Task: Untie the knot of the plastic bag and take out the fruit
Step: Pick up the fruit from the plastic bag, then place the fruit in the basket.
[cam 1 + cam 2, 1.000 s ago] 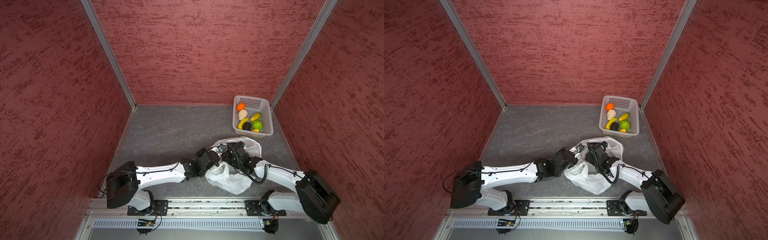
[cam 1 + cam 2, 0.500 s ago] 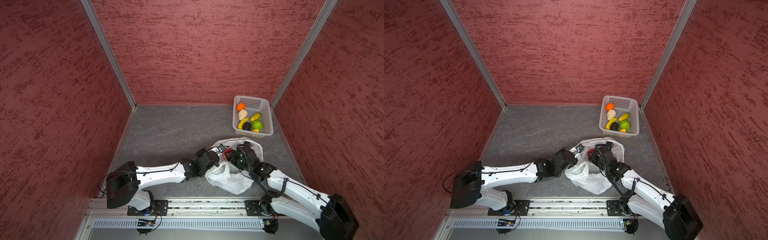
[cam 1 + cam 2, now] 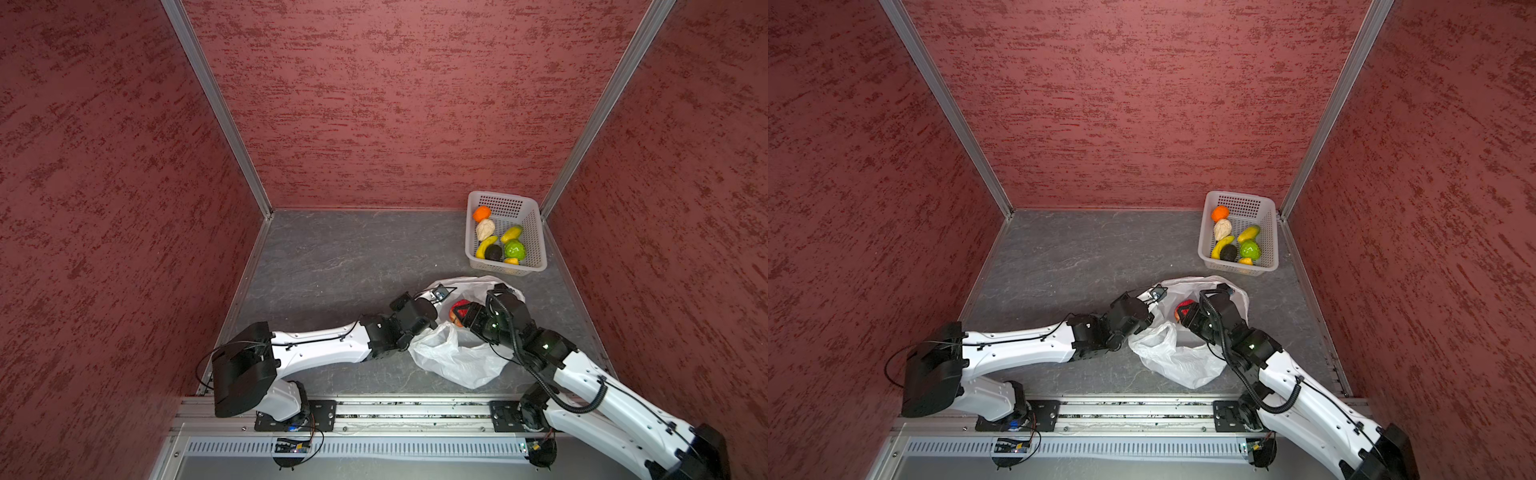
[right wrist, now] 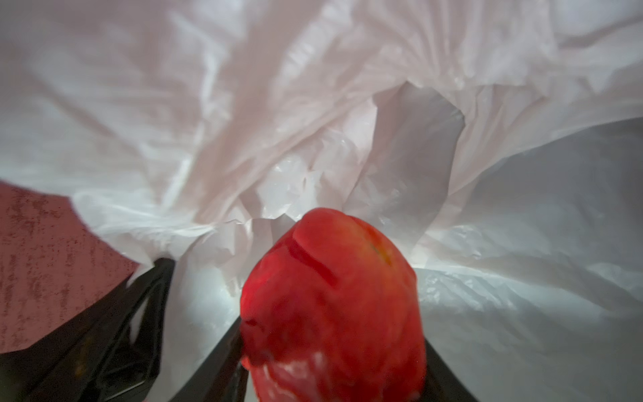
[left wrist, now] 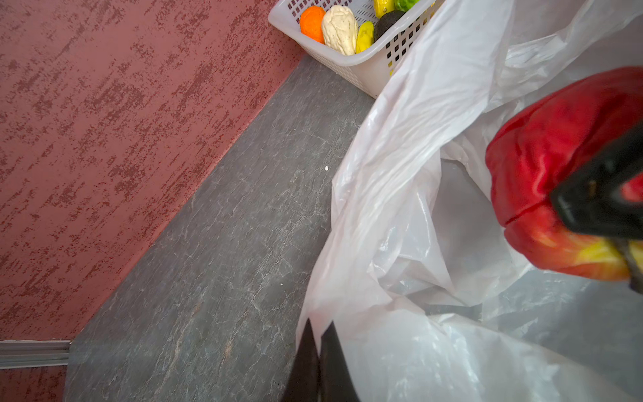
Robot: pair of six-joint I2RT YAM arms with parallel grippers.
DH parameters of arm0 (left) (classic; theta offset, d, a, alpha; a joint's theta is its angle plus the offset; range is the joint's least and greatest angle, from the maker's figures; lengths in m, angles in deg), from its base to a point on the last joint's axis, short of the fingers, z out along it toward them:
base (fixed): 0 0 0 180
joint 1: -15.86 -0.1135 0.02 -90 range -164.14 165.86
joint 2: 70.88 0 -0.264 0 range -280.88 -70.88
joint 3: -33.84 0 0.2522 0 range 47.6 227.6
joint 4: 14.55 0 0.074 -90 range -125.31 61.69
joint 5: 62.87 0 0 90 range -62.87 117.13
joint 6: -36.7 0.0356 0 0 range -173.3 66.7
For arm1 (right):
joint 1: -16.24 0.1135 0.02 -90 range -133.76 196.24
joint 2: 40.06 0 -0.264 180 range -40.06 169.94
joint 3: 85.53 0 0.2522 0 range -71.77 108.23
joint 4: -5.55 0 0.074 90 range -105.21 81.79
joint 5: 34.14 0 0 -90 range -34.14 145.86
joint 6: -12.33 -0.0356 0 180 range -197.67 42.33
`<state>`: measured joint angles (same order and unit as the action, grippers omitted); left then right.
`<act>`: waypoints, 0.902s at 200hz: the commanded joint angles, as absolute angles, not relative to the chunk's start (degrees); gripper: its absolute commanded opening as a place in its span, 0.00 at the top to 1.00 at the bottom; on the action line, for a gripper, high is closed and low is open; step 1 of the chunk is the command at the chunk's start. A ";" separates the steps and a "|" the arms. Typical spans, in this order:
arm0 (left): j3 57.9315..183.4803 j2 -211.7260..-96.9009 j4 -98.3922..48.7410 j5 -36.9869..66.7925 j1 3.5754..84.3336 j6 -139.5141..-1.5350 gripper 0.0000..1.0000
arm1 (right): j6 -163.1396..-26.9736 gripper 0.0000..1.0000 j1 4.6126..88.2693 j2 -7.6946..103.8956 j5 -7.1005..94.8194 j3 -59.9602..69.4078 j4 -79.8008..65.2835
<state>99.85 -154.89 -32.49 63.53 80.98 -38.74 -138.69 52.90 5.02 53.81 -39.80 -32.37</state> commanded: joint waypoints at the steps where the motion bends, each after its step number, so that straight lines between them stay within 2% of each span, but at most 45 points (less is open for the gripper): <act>1: 101.61 -155.54 -33.55 62.66 80.28 -39.80 1.00 | -137.89 0.64 53.28 4.08 52.30 -35.64 -36.61; 71: 103.05 -156.25 -36.49 61.86 77.99 -41.77 1.00 | -135.06 0.64 53.26 3.87 50.05 -24.92 -44.05; 114: 102.97 -156.24 -36.77 62.01 77.41 -42.05 1.00 | -130.80 0.63 51.14 8.02 51.68 -15.61 -46.48; 136: 102.56 -155.82 -36.85 62.23 77.30 -41.88 1.00 | -127.91 0.62 45.99 10.71 49.54 -11.98 -45.09; 180: 100.80 -154.13 -37.16 62.66 76.90 -42.37 1.00 | -122.80 0.62 29.65 16.94 41.67 -8.91 -39.03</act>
